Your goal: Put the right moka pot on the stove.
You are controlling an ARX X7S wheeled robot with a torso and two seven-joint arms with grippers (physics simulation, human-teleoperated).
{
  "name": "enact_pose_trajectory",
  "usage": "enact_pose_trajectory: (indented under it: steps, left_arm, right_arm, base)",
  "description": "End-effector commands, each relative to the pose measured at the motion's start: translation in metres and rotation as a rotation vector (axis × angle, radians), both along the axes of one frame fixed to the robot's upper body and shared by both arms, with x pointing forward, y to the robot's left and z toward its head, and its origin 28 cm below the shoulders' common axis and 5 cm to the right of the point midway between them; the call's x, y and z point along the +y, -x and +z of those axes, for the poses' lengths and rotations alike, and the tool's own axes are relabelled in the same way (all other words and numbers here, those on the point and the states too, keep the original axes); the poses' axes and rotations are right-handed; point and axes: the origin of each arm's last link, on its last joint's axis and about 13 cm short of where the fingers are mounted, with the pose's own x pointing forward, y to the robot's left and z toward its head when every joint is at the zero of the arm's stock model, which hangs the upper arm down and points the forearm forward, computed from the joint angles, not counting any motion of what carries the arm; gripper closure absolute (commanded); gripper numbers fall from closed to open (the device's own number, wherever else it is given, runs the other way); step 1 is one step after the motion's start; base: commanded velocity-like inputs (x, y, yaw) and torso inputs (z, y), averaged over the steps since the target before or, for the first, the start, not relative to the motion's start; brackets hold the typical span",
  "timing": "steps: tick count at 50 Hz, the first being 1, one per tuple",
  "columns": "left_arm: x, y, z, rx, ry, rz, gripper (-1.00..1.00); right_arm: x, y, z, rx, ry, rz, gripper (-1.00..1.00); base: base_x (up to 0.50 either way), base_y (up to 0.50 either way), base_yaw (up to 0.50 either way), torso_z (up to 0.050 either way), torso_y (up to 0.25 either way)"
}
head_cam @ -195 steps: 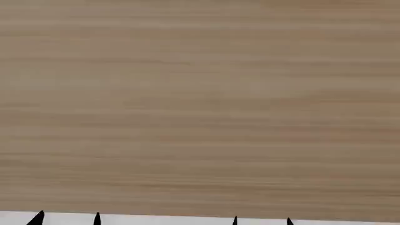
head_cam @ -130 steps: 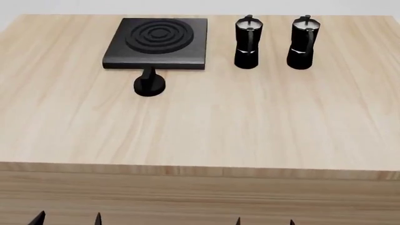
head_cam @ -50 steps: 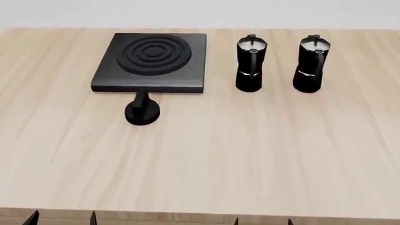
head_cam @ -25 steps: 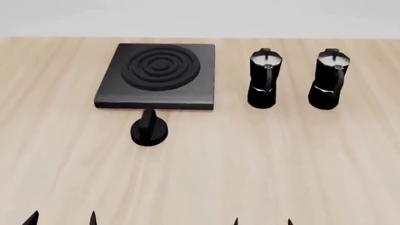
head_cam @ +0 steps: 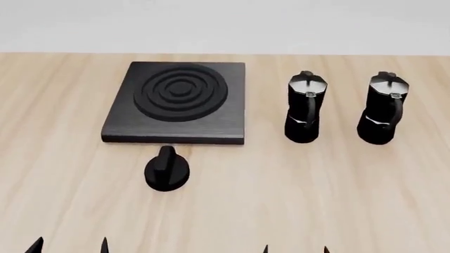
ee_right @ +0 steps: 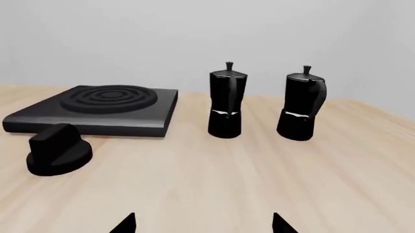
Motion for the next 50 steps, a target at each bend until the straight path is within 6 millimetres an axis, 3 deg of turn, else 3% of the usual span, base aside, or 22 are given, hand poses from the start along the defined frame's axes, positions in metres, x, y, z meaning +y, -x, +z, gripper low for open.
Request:
enact_pose_trajectory:
  steps: [1, 50]
  left_arm:
    - [0.0000, -0.0001, 0.0005, 0.001, -0.001, 0.001, -1.00]
    - [-0.0001, -0.0001, -0.0002, 0.003, -0.005, 0.003, -1.00]
  right_arm:
    - [0.0000, -0.0002, 0.0000, -0.001, 0.000, 0.000, -1.00]
    - [0.0010, -0.0006, -0.0022, 0.002, 0.010, 0.005, -1.00]
  base:
    - [0.22, 0.02, 0.00, 0.000, 0.000]
    - [0.23, 0.04, 0.00, 0.000, 0.000]
